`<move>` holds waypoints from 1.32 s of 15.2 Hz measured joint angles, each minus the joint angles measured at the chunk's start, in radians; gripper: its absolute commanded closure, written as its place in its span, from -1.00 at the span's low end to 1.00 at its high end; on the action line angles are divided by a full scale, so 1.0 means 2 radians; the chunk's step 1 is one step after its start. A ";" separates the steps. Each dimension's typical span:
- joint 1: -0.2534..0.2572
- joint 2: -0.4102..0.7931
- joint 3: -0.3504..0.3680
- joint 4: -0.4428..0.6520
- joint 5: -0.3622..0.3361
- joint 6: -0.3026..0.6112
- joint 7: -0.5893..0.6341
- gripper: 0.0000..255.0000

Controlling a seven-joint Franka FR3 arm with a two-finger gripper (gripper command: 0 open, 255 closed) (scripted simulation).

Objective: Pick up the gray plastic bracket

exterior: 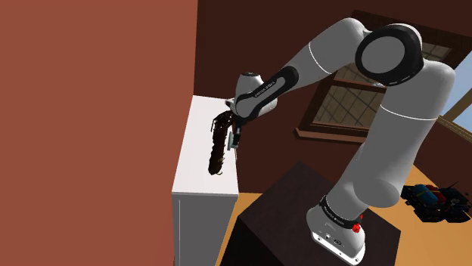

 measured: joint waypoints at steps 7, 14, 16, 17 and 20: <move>0.000 -0.012 -0.001 0.002 -0.003 -0.015 0.002 1.00; 0.003 -0.049 -0.003 0.010 -0.013 -0.059 0.008 1.00; 0.002 -0.060 -0.004 0.012 -0.015 -0.072 0.009 1.00; 0.002 -0.066 -0.005 0.013 -0.016 -0.078 0.010 1.00; 0.003 -0.077 -0.005 0.018 -0.019 -0.095 0.012 1.00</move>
